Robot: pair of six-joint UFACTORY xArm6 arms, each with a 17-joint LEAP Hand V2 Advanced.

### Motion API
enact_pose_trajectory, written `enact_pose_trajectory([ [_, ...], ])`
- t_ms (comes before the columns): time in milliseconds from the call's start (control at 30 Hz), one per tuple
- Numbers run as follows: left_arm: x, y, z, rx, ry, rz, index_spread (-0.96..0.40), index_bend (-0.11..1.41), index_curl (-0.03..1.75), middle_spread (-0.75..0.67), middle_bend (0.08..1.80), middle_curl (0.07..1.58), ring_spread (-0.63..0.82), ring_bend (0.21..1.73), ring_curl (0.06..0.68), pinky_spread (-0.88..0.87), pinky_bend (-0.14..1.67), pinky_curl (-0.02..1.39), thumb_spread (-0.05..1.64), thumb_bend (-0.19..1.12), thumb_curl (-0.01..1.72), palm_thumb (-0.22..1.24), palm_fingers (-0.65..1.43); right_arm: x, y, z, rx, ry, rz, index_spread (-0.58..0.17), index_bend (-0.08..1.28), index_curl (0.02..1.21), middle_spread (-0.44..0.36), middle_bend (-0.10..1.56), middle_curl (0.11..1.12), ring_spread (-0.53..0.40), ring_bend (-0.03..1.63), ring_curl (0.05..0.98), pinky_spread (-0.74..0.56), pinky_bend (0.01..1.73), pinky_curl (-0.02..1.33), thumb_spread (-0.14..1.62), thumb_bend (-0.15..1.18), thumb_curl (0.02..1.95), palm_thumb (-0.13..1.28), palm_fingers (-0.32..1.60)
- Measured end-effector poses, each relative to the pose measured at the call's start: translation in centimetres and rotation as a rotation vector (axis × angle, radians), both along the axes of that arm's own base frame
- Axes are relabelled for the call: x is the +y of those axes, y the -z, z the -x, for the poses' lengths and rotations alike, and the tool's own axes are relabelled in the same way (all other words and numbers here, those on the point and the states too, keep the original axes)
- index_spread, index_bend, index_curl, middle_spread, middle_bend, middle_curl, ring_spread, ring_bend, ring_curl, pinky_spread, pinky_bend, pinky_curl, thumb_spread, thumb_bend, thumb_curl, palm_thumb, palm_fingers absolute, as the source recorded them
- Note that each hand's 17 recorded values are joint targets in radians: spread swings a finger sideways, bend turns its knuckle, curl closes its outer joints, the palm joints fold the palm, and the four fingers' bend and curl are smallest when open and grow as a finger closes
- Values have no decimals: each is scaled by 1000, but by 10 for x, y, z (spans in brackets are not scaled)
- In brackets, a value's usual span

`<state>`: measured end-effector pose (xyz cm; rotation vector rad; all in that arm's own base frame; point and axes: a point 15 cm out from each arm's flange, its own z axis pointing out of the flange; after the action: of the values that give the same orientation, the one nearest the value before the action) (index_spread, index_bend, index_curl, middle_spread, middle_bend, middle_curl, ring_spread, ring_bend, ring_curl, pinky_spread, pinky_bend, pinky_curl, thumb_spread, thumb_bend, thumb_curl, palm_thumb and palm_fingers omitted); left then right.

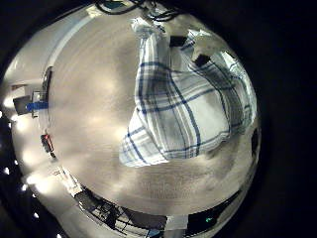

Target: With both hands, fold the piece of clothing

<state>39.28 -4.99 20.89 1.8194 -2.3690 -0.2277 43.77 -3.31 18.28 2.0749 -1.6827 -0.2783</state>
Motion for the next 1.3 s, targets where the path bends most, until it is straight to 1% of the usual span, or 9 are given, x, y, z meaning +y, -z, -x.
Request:
enact_pose_trajectory([
  [100, -1, -2, 1, 1, 2, 6, -20, 184, 457, 112, 186, 391, 204, 638, 243, 265, 252, 456, 1189, -16, 363, 591, 236, -10, -7, 0, -15, 9, 11, -405, 900, 738, -228, 1081, 768, -249, 1250, 570, -273, 1292, 524, 1087, 64, 519, 994, 1198],
  [267, -4, -3, 5, 10, 10, 18, -20, 184, 450, 116, 186, 384, 204, 635, 241, 265, 253, 448, 1189, -16, 363, 591, 239, -29, -20, 3, -40, 46, 11, -363, 1014, 820, -213, 1185, 830, -248, 1332, 634, -231, 1372, 598, 1083, 63, 589, 1028, 1107],
  [467, -11, 10, 16, 34, 5, 47, -20, 189, 448, 128, 181, 375, 215, 635, 239, 267, 252, 441, 1202, -21, 354, 563, 232, -56, -31, 10, -76, 100, 12, -326, 1065, 868, -197, 1238, 868, -244, 1367, 683, -194, 1399, 663, 1081, 49, 657, 1040, 1050],
  [567, -22, 20, 17, 29, 8, 74, -20, 186, 444, 132, 183, 370, 225, 636, 239, 273, 249, 435, 1209, -19, 351, 553, 231, -65, -37, 13, -106, 116, 12, -314, 1075, 882, -189, 1253, 879, -242, 1371, 701, -183, 1397, 692, 1083, 40, 686, 1041, 1036],
  [767, -29, 19, 19, 23, 18, 91, -20, 185, 439, 135, 185, 365, 234, 634, 236, 278, 251, 429, 1218, -16, 348, 543, 232, -64, -58, 9, -227, 102, 0, -298, 1088, 900, -177, 1268, 893, -241, 1374, 729, -171, 1386, 743, 1092, 20, 736, 1036, 1018],
  [900, -31, 8, 18, 0, 24, 101, -20, 183, 435, 136, 190, 365, 235, 632, 234, 279, 249, 424, 1220, -16, 350, 538, 237, -43, -80, 6, -307, 51, -9, -291, 1093, 908, -172, 1275, 898, -240, 1377, 743, -168, 1371, 775, 1098, 9, 766, 1035, 1011],
  [1100, -21, -14, 23, -24, 23, 115, -20, 183, 429, 129, 189, 367, 227, 630, 232, 279, 245, 418, 1221, -15, 352, 536, 243, 20, -120, -4, -445, -91, -42, -284, 1094, 915, -167, 1276, 902, -238, 1381, 761, -166, 1347, 816, 1098, -8, 800, 1025, 1010],
  [1200, -15, -24, 26, -31, 19, 125, -20, 183, 428, 128, 187, 366, 221, 630, 232, 281, 246, 417, 1219, -16, 351, 533, 246, 55, -131, -4, -476, -165, -63, -283, 1096, 920, -165, 1275, 904, -238, 1377, 768, -165, 1336, 835, 1097, -10, 813, 1014, 1010],
  [1300, -2, -41, 27, -66, 4, 141, -24, 185, 427, 122, 190, 366, 217, 630, 230, 276, 249, 414, 1218, -16, 351, 532, 259, 91, -138, -2, -491, -239, -84, -281, 1090, 921, -164, 1274, 905, -237, 1369, 771, -167, 1325, 851, 1098, -9, 826, 1004, 1012],
])
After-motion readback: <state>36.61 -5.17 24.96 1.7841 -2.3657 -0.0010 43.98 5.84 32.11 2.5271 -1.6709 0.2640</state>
